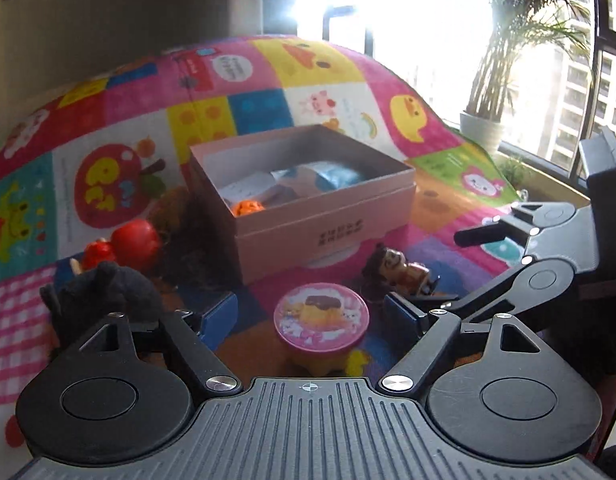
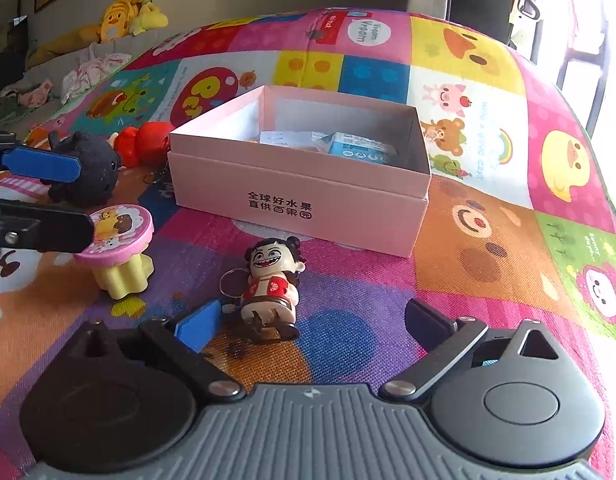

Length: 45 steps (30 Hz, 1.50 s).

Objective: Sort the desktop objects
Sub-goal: 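Carry the yellow cup into the pink box and open the left tool while the right tool lifts the figurine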

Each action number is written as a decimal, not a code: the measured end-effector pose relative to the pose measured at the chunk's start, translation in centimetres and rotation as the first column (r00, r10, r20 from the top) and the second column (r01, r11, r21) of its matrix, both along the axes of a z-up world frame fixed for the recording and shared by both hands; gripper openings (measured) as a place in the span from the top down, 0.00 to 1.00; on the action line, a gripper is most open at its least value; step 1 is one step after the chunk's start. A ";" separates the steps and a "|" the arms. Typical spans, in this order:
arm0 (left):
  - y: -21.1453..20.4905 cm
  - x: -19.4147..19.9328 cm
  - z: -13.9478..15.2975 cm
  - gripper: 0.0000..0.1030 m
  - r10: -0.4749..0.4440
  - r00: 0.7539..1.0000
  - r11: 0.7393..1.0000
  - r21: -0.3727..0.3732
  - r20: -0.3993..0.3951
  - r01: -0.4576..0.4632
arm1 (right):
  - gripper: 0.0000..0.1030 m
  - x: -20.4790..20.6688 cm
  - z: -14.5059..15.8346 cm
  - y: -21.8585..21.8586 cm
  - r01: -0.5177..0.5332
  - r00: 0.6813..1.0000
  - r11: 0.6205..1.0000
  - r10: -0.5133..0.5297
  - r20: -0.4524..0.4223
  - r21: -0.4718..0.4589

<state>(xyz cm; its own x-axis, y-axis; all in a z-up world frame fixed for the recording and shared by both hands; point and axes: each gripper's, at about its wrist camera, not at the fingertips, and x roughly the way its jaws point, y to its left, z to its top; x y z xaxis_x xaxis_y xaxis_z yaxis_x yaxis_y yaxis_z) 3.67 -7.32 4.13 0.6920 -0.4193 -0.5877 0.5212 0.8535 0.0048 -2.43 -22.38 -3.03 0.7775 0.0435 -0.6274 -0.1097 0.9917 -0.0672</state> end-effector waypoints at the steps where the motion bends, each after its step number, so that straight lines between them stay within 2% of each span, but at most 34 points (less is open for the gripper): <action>1: -0.3 0.2 -0.5 0.18 -0.007 1.000 1.000 0.013 -0.012 0.007 | 0.04 -0.1 0.0 0.0 0.001 1.000 1.000 -0.001 0.002 -0.002; 4: -0.9 0.5 -1.7 0.18 0.026 1.000 0.996 0.085 0.011 -0.026 | 0.04 -0.2 0.2 0.0 -0.005 1.000 1.000 0.005 0.000 -0.017; 6: -0.7 0.7 -2.0 0.16 0.060 0.997 0.992 0.105 0.039 -0.064 | 0.04 0.0 0.2 0.0 0.000 1.000 0.998 -0.001 -0.009 -0.069; 9: -0.1 1.1 -2.2 0.10 0.112 0.990 0.986 0.118 0.080 -0.121 | 0.04 0.4 0.3 -0.9 0.116 0.993 0.976 -0.109 0.046 -0.183; 11: 0.3 1.5 -2.5 0.08 0.138 0.987 0.982 0.119 0.086 -0.148 | 0.04 0.7 0.8 -1.8 0.194 0.980 0.961 -0.182 0.078 -0.196; 13: 1.0 1.9 -2.9 0.08 0.149 0.988 0.984 0.090 0.048 -0.153 | 0.04 0.7 1.4 -2.4 0.189 0.981 0.972 -0.180 0.076 -0.140; 17: 2.1 2.0 -3.3 0.07 0.166 0.986 0.985 0.037 -0.004 -0.166 | 0.04 1.1 1.5 -1.7 0.092 0.996 0.996 -0.092 -0.003 -0.005; 23: 2.4 1.5 -3.3 0.05 0.164 0.986 0.986 0.019 -0.006 -0.164 | 0.04 2.8 0.5 0.5 0.137 0.989 0.988 -0.133 -0.063 0.072; 25: 2.3 1.4 -3.3 0.05 0.164 0.987 0.986 0.021 -0.001 -0.164 | 0.07 2.8 0.5 0.9 0.153 0.987 0.984 -0.147 -0.060 0.094; 28: 2.2 1.2 -3.2 0.05 0.164 0.986 0.986 0.020 0.008 -0.165 | 0.18 2.8 0.5 1.1 0.158 0.987 0.983 -0.156 -0.034 0.092; 29: 2.2 1.2 -3.2 0.05 0.167 0.986 0.986 0.019 0.008 -0.167 | 0.23 2.8 0.5 1.0 0.157 0.987 0.984 -0.155 -0.027 0.088; 30: 2.3 1.1 -3.1 0.05 0.171 0.985 0.985 0.013 0.010 -0.171 | 0.34 2.9 0.5 1.0 0.157 0.988 0.984 -0.156 -0.022 0.079; 31: 2.3 0.9 -2.9 0.05 0.173 0.985 0.985 -0.001 0.012 -0.173 | 0.37 2.9 0.6 0.9 0.150 0.989 0.986 -0.149 -0.024 0.075; 33: 2.1 0.7 -2.6 0.05 0.152 0.988 0.988 -0.025 0.014 -0.152 | 0.38 2.7 0.8 0.7 0.144 0.990 0.987 -0.144 -0.013 0.067; 34: 1.9 0.7 -2.4 0.09 0.144 0.989 0.989 -0.019 0.019 -0.144 | 0.38 2.5 1.0 0.7 0.136 0.991 0.989 -0.136 -0.007 0.059; 35: 1.5 0.7 -2.4 0.19 0.135 0.991 0.991 -0.005 0.022 -0.135 | 0.38 2.3 1.2 0.7 0.129 0.992 0.990 -0.129 -0.001 0.053; 37: 0.8 1.1 -2.5 0.26 0.122 0.992 0.992 0.021 0.012 -0.123 | 0.38 1.7 1.8 0.5 0.113 0.994 0.992 -0.113 0.010 0.049; 40: 0.1 1.3 -2.7 0.30 0.110 0.994 0.993 0.036 0.018 -0.110 | 0.38 0.9 2.4 0.1 0.082 0.997 0.995 -0.082 -0.006 0.063; 41: 0.0 1.1 -2.7 0.39 0.104 0.994 0.994 0.042 0.026 -0.105 | 0.38 0.6 2.4 0.0 0.074 0.997 0.995 -0.073 -0.021 0.072; 45: -0.3 0.2 -1.8 0.41 0.078 0.995 0.995 0.054 0.064 -0.082 | 0.38 -0.7 2.8 -0.3 0.045 0.998 0.996 -0.041 -0.047 0.071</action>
<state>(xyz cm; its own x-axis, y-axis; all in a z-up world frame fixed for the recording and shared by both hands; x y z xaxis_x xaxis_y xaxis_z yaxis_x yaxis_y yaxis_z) 3.92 -7.62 2.33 0.7573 -0.3283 -0.5645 0.4486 0.8897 0.0844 -3.11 -22.69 -0.21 0.7502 0.0572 -0.6588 -0.0681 0.9976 0.0090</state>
